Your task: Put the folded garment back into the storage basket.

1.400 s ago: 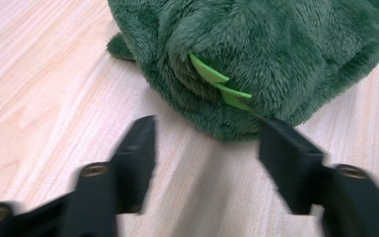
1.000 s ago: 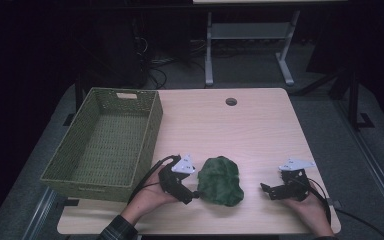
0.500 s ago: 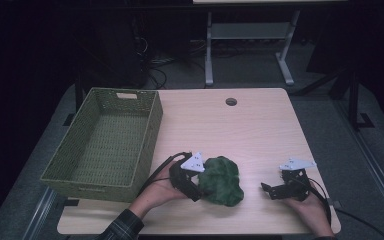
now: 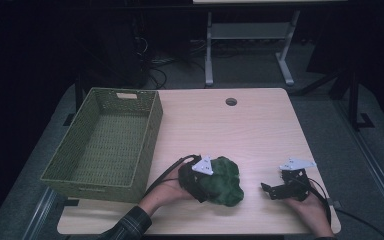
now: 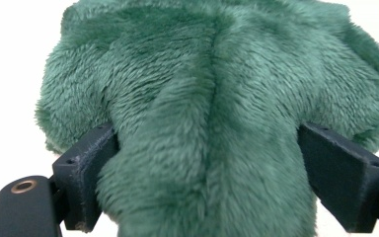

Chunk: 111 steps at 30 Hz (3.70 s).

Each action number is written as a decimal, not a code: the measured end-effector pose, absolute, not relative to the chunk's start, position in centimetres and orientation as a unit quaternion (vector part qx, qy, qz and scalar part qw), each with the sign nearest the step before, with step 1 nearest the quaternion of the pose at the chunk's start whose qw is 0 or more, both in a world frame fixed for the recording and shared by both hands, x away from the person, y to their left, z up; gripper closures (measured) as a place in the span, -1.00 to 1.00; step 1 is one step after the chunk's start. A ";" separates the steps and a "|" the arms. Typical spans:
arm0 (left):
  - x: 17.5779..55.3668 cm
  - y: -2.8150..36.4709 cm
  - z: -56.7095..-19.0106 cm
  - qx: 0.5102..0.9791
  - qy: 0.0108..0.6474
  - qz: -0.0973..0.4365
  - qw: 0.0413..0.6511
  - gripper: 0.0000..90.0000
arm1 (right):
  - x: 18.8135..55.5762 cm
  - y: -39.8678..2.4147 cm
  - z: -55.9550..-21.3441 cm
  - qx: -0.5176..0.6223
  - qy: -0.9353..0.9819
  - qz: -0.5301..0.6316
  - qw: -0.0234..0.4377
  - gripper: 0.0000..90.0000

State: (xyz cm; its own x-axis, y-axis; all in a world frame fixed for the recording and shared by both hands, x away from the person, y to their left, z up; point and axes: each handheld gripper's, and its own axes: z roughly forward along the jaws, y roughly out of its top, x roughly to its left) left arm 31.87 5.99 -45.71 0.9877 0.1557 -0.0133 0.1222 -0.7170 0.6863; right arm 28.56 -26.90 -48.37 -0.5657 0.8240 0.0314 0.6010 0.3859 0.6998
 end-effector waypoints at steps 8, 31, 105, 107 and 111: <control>32.1 6.1 -46.8 0.930 0.082 0.011 0.359 -0.71 | 28.5 -26.8 -48.4 0.431 0.820 0.342 0.161 -1.00; 31.9 6.6 -46.3 0.932 0.087 0.020 0.351 0.13 | 28.5 -26.8 -48.4 0.430 0.820 0.342 0.159 -1.00; 34.4 15.6 -32.3 0.907 0.193 0.072 0.368 0.54 | 28.5 -26.8 -48.4 0.429 0.821 0.342 0.160 -1.00; 34.5 16.3 -32.1 0.904 0.202 0.078 0.369 0.54 | 28.5 -26.8 -48.4 0.430 0.820 0.342 0.160 -1.00; 34.6 17.9 -31.6 0.900 0.214 0.087 0.370 0.54 | 28.5 -26.8 -48.4 0.430 0.820 0.342 0.160 -1.00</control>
